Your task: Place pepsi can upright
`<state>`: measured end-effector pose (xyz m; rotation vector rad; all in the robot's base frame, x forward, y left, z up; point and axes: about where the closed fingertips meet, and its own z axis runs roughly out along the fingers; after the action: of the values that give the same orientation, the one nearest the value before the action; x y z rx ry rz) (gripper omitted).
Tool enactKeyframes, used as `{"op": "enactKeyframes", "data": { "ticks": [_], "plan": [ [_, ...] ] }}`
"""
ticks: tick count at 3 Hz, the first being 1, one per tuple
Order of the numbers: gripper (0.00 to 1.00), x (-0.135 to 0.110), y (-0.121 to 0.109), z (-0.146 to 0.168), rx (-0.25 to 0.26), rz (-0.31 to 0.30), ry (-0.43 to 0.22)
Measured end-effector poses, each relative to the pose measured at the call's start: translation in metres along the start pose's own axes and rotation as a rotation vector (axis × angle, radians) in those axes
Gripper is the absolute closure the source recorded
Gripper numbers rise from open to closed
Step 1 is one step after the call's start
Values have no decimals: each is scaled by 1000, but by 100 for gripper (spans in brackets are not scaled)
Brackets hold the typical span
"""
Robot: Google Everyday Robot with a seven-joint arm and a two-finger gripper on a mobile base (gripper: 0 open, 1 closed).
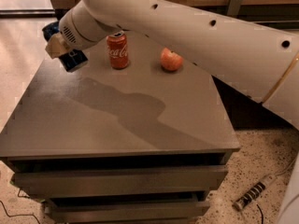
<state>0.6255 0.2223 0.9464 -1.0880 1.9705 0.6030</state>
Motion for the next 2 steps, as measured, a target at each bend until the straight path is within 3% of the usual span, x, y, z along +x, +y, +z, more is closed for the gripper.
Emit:
{"op": "enactKeyframes", "data": {
  "ticks": [2],
  "plan": [
    [100, 4, 18, 7, -122, -115, -191]
  ]
}}
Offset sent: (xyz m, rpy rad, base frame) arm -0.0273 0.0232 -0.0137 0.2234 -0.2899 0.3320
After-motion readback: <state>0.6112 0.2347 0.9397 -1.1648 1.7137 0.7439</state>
